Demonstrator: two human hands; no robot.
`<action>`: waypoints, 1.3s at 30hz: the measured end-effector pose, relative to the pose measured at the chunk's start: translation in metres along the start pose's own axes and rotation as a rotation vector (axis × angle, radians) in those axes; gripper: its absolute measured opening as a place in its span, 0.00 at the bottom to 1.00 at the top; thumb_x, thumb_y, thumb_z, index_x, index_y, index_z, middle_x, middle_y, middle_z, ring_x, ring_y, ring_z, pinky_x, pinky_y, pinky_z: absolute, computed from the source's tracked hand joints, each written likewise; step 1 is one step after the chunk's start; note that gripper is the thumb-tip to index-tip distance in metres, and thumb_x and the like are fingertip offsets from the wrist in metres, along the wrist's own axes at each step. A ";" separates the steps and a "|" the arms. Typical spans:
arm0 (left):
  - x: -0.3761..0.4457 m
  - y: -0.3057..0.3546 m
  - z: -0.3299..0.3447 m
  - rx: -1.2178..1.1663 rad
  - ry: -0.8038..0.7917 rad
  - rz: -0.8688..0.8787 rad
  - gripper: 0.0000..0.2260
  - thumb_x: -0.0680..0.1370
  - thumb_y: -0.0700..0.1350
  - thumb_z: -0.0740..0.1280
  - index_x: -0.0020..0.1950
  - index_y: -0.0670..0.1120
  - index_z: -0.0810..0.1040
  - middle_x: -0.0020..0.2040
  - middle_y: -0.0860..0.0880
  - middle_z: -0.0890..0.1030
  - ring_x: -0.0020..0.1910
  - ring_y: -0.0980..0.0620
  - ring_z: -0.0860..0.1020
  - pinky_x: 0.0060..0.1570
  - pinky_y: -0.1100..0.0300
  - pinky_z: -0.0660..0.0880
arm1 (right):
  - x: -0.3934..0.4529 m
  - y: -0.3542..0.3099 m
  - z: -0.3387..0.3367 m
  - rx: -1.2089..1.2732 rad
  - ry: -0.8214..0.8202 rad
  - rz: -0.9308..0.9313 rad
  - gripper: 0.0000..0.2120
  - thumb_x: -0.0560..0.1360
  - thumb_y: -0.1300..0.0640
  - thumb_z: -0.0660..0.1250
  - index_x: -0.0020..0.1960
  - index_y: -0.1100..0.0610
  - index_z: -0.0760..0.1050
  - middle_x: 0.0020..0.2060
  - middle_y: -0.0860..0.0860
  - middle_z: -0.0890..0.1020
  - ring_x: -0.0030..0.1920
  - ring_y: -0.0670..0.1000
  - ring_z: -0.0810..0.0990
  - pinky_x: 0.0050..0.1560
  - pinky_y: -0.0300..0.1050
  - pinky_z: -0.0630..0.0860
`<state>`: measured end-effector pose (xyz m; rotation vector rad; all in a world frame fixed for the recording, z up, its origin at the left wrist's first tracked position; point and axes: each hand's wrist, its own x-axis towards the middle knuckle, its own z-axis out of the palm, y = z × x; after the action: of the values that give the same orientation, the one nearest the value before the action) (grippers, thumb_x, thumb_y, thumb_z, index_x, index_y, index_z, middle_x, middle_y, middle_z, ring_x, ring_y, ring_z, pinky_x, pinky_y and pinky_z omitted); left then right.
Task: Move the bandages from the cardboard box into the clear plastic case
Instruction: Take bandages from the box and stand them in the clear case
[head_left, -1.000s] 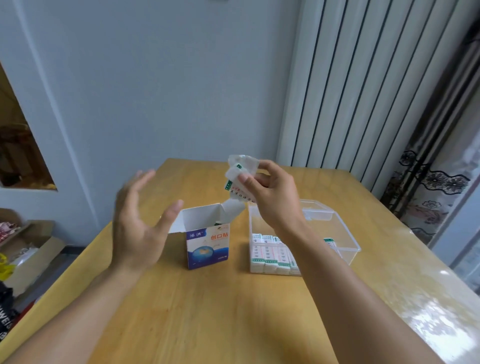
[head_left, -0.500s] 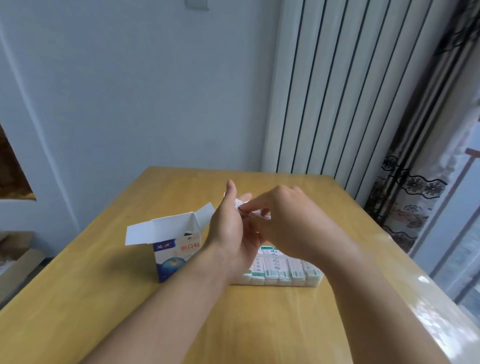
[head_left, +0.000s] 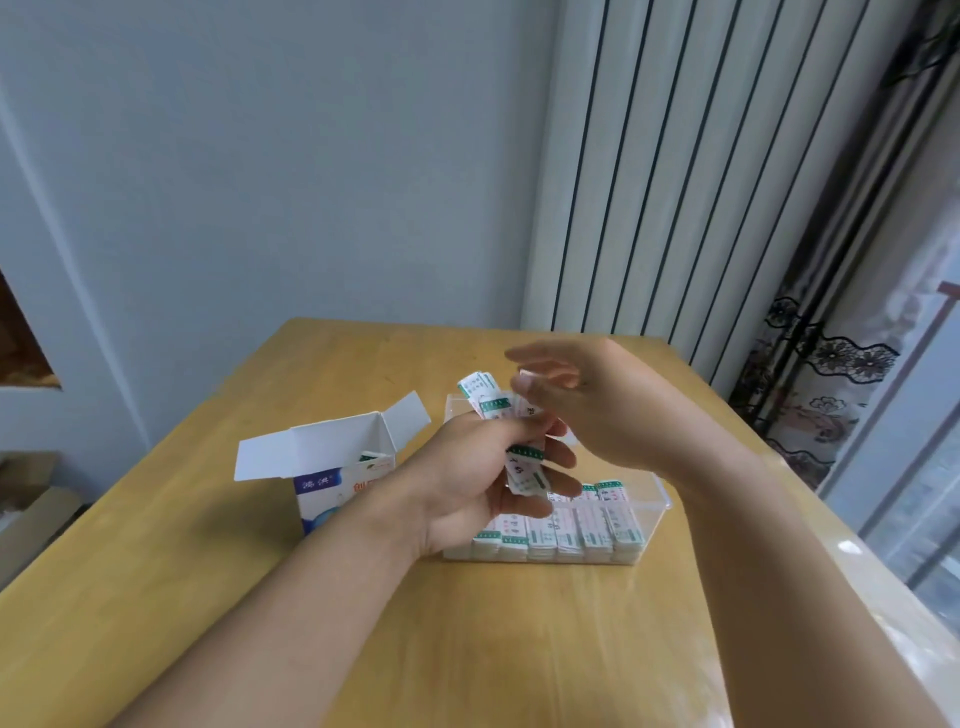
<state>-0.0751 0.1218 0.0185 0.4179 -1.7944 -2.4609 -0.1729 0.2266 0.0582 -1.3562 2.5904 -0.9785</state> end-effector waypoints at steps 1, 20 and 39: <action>0.000 0.000 0.000 0.017 -0.012 0.013 0.07 0.84 0.42 0.63 0.52 0.42 0.79 0.39 0.45 0.83 0.35 0.48 0.84 0.24 0.62 0.74 | 0.002 0.002 0.001 -0.001 -0.020 0.045 0.16 0.81 0.48 0.67 0.68 0.46 0.77 0.62 0.44 0.81 0.55 0.46 0.83 0.60 0.47 0.78; 0.005 -0.006 -0.014 0.317 -0.187 -0.062 0.11 0.72 0.41 0.78 0.46 0.47 0.76 0.37 0.50 0.79 0.33 0.52 0.76 0.20 0.66 0.63 | 0.002 0.012 -0.008 -0.099 -0.109 -0.068 0.12 0.72 0.49 0.77 0.56 0.40 0.84 0.40 0.41 0.79 0.40 0.42 0.77 0.39 0.36 0.71; 0.007 -0.003 -0.015 0.228 -0.021 0.107 0.09 0.70 0.44 0.78 0.43 0.47 0.79 0.33 0.50 0.79 0.32 0.55 0.80 0.24 0.66 0.69 | 0.000 0.013 -0.012 0.184 -0.090 -0.176 0.07 0.74 0.55 0.76 0.50 0.49 0.82 0.41 0.45 0.86 0.42 0.43 0.84 0.46 0.41 0.79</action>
<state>-0.0780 0.1073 0.0105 0.3005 -2.0568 -2.2079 -0.1862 0.2381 0.0601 -1.5589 2.2841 -1.1195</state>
